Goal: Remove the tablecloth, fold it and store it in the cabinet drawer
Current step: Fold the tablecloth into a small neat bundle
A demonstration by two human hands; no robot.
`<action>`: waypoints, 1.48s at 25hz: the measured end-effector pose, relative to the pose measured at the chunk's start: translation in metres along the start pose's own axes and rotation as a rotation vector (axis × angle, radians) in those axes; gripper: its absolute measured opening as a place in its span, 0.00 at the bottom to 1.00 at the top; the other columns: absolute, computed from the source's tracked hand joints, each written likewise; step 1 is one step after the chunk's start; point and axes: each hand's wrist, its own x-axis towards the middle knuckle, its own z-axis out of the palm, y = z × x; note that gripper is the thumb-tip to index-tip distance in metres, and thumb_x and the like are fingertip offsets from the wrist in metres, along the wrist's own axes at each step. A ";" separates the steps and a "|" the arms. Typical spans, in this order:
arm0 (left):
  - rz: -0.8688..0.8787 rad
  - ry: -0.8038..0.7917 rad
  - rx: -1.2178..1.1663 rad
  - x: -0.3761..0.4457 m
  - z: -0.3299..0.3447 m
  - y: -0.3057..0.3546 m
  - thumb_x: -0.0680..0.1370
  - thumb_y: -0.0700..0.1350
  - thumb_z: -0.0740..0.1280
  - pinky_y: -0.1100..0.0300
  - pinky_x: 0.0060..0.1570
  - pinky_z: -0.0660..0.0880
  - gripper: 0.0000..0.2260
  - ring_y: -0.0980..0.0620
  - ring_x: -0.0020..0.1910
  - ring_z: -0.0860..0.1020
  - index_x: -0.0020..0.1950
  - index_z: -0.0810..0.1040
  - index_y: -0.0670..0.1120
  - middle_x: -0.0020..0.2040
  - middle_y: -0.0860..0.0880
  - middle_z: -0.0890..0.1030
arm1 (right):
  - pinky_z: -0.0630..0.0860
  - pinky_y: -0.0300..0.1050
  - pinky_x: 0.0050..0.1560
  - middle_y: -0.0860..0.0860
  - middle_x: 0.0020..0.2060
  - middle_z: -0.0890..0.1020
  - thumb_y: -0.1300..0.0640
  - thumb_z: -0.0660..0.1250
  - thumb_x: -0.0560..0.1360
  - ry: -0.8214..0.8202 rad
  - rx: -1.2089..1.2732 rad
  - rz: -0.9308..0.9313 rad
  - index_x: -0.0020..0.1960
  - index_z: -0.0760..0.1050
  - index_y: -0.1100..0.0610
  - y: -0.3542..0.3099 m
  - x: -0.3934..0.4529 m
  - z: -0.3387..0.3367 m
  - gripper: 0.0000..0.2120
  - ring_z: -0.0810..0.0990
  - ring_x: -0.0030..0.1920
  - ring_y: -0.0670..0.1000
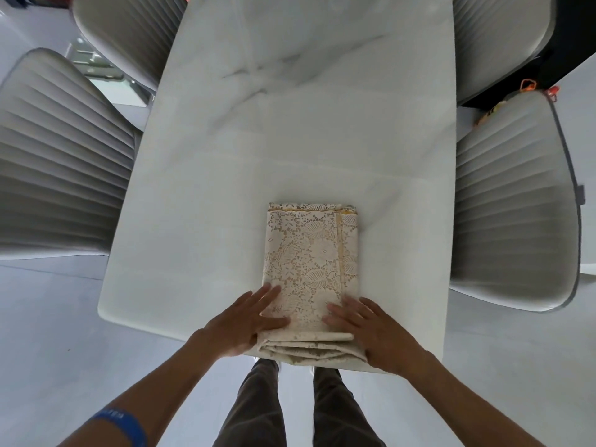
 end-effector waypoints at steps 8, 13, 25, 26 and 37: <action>-0.464 0.358 -1.163 0.017 -0.012 0.015 0.70 0.65 0.67 0.60 0.47 0.75 0.14 0.61 0.45 0.81 0.50 0.83 0.61 0.47 0.60 0.85 | 0.69 0.41 0.33 0.49 0.29 0.81 0.35 0.67 0.73 0.039 0.981 0.808 0.40 0.80 0.52 0.010 0.029 -0.018 0.20 0.76 0.30 0.43; -0.723 0.545 -1.094 0.031 -0.004 0.026 0.79 0.63 0.60 0.60 0.33 0.69 0.18 0.61 0.30 0.74 0.38 0.73 0.51 0.33 0.60 0.79 | 0.72 0.38 0.35 0.44 0.32 0.84 0.40 0.66 0.76 0.183 0.964 0.985 0.39 0.80 0.46 0.005 0.056 -0.016 0.13 0.81 0.35 0.42; -0.727 0.777 -0.278 0.048 -0.020 0.023 0.73 0.46 0.73 0.52 0.36 0.74 0.13 0.45 0.37 0.74 0.50 0.70 0.48 0.44 0.48 0.76 | 0.77 0.54 0.49 0.55 0.56 0.80 0.55 0.66 0.78 0.423 0.351 1.067 0.62 0.71 0.55 -0.019 0.073 -0.011 0.14 0.80 0.53 0.61; -0.539 0.741 -0.060 0.049 -0.020 0.021 0.68 0.40 0.76 0.52 0.37 0.75 0.17 0.44 0.39 0.76 0.51 0.73 0.47 0.45 0.46 0.78 | 0.76 0.57 0.53 0.56 0.61 0.79 0.60 0.67 0.75 0.427 0.124 0.903 0.66 0.72 0.55 -0.020 0.073 -0.010 0.20 0.79 0.58 0.61; -0.324 0.140 0.027 0.035 0.004 0.025 0.68 0.49 0.64 0.43 0.75 0.35 0.50 0.46 0.76 0.29 0.77 0.29 0.48 0.77 0.45 0.27 | 0.53 0.67 0.75 0.60 0.79 0.55 0.58 0.65 0.67 0.091 -0.113 0.600 0.80 0.53 0.57 -0.028 0.056 0.023 0.43 0.54 0.79 0.62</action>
